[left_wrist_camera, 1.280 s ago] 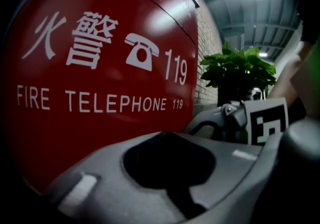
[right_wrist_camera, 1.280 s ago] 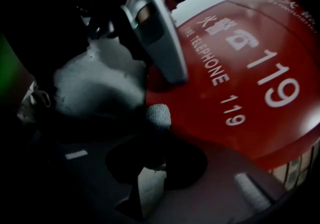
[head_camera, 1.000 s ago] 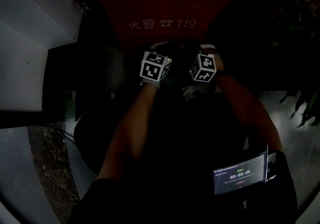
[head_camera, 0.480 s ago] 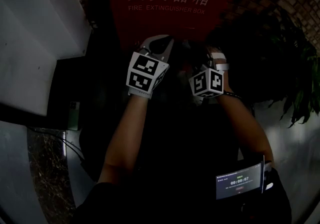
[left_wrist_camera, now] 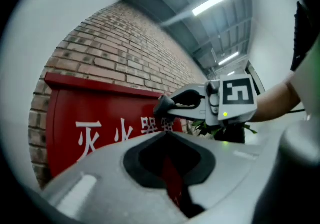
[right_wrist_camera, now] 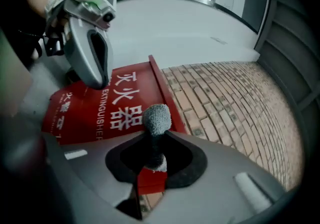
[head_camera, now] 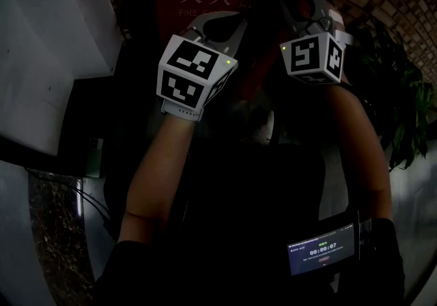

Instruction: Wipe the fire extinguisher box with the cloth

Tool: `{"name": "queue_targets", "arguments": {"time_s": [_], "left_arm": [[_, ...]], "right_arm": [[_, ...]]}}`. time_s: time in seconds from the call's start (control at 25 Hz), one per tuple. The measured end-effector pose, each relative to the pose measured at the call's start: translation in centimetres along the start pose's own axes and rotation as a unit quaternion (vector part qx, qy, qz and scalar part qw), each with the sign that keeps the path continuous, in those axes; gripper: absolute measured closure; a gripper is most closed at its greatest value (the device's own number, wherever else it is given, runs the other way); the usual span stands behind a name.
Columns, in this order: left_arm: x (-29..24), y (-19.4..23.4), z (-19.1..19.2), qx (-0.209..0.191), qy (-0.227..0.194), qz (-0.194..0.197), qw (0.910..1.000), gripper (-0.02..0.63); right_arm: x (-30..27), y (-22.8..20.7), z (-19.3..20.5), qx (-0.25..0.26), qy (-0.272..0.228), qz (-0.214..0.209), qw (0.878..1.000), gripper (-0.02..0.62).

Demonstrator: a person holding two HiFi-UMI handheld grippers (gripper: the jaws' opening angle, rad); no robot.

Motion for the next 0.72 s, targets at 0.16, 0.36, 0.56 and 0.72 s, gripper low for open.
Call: {"name": "queue_targets", "arguments": {"time_s": [0.16, 0.36, 0.56, 0.72], "left_arm": [[-0.5, 0.6, -1.1, -0.010, -0.012, -0.005, 0.9999, 0.603], [-0.5, 1.5, 1.3, 0.014, -0.006, -0.009, 0.9998, 0.603], [-0.7, 1.9, 5.3, 0.020, -0.015, -0.010, 0.9996, 0.603], [-0.3, 1.5, 9.1, 0.066, -0.023, -0.011, 0.9975, 0.603]], "right_arm": [[-1.5, -1.1, -0.4, 0.023, 0.002, 0.010, 1.000, 0.528], [-1.8, 0.5, -0.3, 0.028, 0.002, 0.015, 0.999, 0.529], [-1.5, 4.9, 1.0, 0.010, 0.015, -0.014, 1.000, 0.529], [-1.1, 8.6, 1.9, -0.003, 0.026, -0.039, 0.999, 0.529]]}}
Point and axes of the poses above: the fingertips, and each gripper's own axes: x backward along the fingers, y to its left, z out of its underside, the point moved 7 cm from there along x, backward along the fingers, and after that the axes turned 1 degree about -x, right-handed, at the moved point
